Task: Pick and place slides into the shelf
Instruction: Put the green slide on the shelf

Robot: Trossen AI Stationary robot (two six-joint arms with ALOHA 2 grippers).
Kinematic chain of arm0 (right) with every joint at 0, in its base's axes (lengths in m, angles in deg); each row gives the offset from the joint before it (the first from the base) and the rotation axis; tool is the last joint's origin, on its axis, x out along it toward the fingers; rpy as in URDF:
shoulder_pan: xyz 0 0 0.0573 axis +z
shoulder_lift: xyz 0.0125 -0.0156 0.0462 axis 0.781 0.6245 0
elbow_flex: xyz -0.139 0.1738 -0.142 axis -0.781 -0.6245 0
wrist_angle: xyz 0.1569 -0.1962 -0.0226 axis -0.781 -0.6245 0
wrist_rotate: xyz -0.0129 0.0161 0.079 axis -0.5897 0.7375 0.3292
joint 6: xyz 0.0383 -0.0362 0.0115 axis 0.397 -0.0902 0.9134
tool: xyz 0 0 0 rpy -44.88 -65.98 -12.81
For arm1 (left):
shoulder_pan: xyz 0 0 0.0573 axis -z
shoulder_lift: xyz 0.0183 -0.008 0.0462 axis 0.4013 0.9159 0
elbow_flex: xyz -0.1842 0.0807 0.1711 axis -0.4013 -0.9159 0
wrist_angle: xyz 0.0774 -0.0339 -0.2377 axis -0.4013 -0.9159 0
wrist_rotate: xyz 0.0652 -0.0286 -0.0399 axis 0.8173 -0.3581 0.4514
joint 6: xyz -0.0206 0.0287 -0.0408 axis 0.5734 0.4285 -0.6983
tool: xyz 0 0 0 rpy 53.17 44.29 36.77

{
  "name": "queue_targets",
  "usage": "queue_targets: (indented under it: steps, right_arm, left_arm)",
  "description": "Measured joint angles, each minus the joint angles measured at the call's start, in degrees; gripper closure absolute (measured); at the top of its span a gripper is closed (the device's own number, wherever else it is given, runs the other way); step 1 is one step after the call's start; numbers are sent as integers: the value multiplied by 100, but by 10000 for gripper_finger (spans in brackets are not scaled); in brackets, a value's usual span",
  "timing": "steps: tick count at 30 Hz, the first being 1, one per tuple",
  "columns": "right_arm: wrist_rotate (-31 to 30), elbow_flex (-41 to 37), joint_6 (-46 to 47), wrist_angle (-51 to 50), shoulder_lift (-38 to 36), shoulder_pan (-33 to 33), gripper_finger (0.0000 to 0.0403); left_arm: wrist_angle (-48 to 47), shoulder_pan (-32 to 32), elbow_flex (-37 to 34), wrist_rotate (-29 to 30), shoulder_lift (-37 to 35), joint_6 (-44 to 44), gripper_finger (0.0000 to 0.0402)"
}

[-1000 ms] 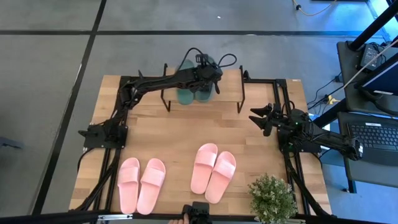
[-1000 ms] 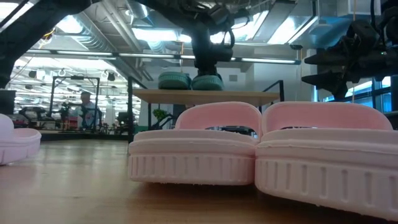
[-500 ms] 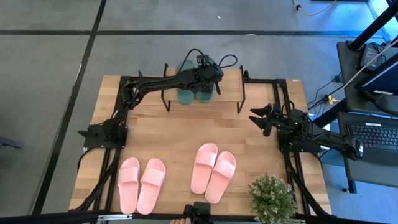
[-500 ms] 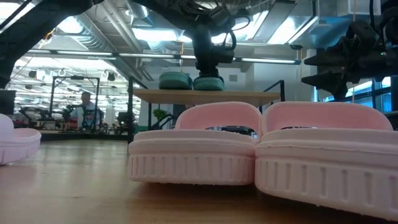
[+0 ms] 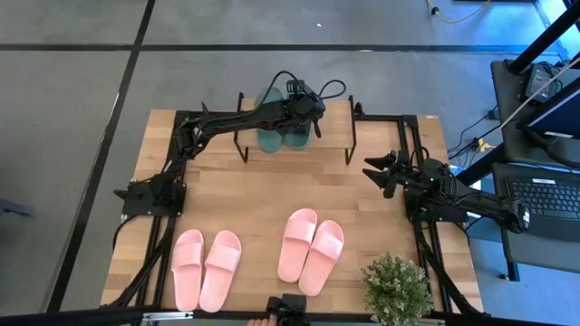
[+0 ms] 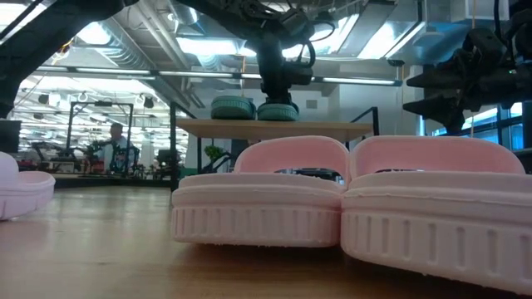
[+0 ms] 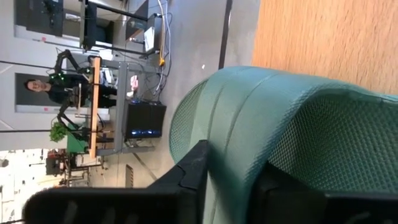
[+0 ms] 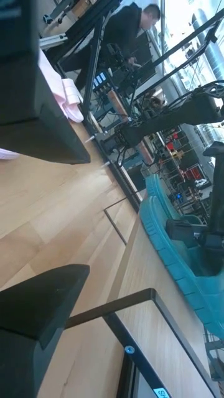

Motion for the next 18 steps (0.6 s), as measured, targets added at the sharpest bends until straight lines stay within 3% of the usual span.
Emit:
queue_targets:
  steps: [8, 18]
  right_arm:
    - [0, 0, -2, 0, -2, 0, 126]
    - [0, 0, -3, 0, -2, -2, 126]
  left_arm:
    - [8, 10, -4, 244, 0, 26, 284]
    - [-13, 23, -4, 279, 0, 46, 275]
